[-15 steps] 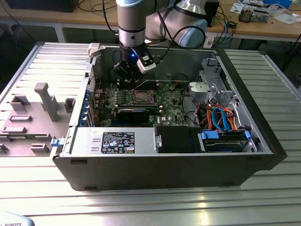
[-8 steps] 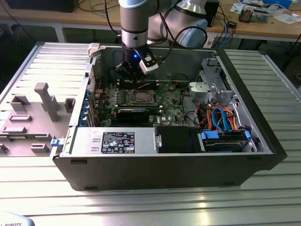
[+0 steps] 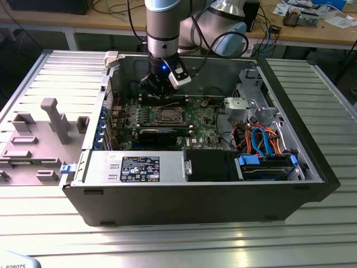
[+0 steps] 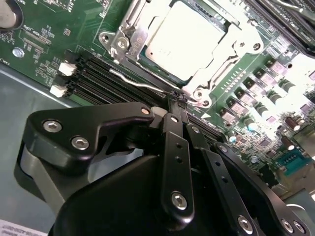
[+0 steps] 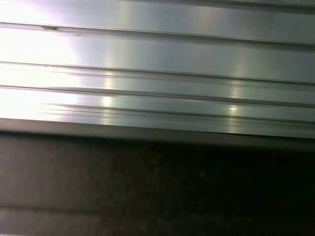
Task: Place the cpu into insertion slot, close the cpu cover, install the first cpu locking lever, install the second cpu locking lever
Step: 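Install the first cpu locking lever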
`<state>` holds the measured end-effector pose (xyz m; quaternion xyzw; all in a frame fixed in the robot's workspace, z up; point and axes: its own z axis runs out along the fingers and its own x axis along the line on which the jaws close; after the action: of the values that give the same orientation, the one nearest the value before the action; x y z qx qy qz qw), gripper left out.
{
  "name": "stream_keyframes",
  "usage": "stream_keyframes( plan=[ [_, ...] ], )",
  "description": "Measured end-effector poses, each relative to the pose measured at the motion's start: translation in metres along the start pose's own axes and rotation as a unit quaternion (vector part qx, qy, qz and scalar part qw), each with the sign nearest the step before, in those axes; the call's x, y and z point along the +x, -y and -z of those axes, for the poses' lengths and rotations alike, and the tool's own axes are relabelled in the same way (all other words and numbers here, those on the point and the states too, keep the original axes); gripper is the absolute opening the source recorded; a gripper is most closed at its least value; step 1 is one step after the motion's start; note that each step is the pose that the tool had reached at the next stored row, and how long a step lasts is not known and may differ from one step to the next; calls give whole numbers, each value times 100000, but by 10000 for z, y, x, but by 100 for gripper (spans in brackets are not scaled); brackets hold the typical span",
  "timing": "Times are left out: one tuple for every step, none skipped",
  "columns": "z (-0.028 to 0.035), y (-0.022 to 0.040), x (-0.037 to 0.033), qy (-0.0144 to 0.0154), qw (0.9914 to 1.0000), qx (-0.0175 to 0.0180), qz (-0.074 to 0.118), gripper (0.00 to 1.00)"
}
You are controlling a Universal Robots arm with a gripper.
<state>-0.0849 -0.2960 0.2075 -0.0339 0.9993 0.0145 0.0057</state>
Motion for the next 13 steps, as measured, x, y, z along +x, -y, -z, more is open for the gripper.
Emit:
stream_keyframes(
  plan=[
    [-3,1,-10,1,100000,-1,0,11],
    [-7,1,-21,2,100000,-1,-1,11],
    [-12,3,-37,-1,100000,1,6,11],
    [-16,4,-51,-6,100000,4,3,11],
    [-20,5,-61,-4,100000,5,5,11],
    [-24,6,-75,-5,100000,4,1,11],
    [-27,7,-86,-3,100000,5,-4,11],
    [-30,8,-98,-4,100000,5,-4,11],
    [-33,9,-110,-8,100000,6,-1,11],
    [-36,10,-122,-6,100000,7,-1,11],
    [-39,10,-134,-6,100000,6,-1,11],
    [-42,11,-146,-7,100000,4,3,11],
    [-46,12,-156,-6,100000,6,4,11]
  ],
)
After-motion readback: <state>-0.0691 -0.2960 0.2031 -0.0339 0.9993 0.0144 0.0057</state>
